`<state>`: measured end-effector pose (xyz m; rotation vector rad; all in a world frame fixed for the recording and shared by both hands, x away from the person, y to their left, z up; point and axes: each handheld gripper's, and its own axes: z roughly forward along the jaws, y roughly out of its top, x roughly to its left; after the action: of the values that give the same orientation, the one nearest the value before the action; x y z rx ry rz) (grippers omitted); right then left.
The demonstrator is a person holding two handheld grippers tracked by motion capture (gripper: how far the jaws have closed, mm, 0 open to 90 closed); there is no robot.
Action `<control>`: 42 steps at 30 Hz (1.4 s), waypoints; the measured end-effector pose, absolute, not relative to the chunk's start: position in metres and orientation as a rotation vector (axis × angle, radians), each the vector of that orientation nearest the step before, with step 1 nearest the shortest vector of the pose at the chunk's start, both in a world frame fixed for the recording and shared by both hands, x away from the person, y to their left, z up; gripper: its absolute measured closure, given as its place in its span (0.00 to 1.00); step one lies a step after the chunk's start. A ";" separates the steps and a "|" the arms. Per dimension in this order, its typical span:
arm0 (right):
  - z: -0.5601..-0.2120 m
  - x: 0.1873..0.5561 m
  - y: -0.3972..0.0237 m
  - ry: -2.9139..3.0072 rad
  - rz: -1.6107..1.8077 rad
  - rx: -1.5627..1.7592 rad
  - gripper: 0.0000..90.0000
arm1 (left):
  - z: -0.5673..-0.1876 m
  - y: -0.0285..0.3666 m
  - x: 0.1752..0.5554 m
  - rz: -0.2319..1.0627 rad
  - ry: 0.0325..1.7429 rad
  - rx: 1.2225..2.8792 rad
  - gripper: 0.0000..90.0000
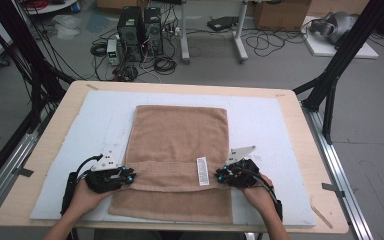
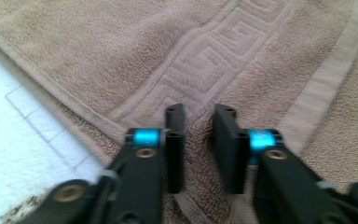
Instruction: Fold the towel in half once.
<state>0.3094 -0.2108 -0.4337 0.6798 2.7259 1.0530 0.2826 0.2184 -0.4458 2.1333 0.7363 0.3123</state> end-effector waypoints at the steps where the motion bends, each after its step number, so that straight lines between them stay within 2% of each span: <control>1: -0.433 0.310 -0.211 2.733 1.062 0.689 0.92 | -0.445 0.218 0.283 0.309 0.734 2.132 0.92; 13: -0.406 0.306 -0.216 2.705 1.193 0.632 0.94 | -0.414 0.234 0.273 0.309 0.741 2.040 0.94; 21: -0.369 0.273 -0.221 2.707 1.266 0.503 0.94 | -0.381 0.243 0.241 0.304 0.652 2.009 0.94; 23: -0.362 0.262 -0.223 2.742 1.291 0.451 0.87 | -0.380 0.244 0.232 0.266 0.622 2.028 0.88; 25: -0.366 0.259 -0.224 2.782 1.317 0.469 0.73 | -0.384 0.244 0.227 0.264 0.620 2.047 0.71; 27: -0.374 0.261 -0.225 2.813 1.307 0.479 0.70 | -0.391 0.243 0.228 0.251 0.635 2.068 0.65; 31: -0.396 0.271 -0.218 2.823 1.241 0.526 0.66 | -0.407 0.235 0.233 0.274 0.642 2.104 0.65; 35: -0.418 0.279 -0.210 2.836 1.232 0.563 0.65 | -0.423 0.227 0.242 0.280 0.648 2.138 0.65; 38: -0.429 0.277 -0.207 2.840 1.246 0.552 0.67 | -0.434 0.224 0.243 0.272 0.649 2.174 0.70; 40: -0.435 0.274 -0.204 2.847 1.214 0.552 0.70 | -0.442 0.223 0.243 0.277 0.641 2.208 0.76; 42: -0.440 0.271 -0.201 2.820 1.204 0.530 0.76 | -0.445 0.226 0.241 0.290 0.657 2.170 0.84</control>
<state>0.2706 -0.2014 -0.4403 0.5300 2.8197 1.2040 0.2410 0.2256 -0.4449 2.1697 0.6566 0.2897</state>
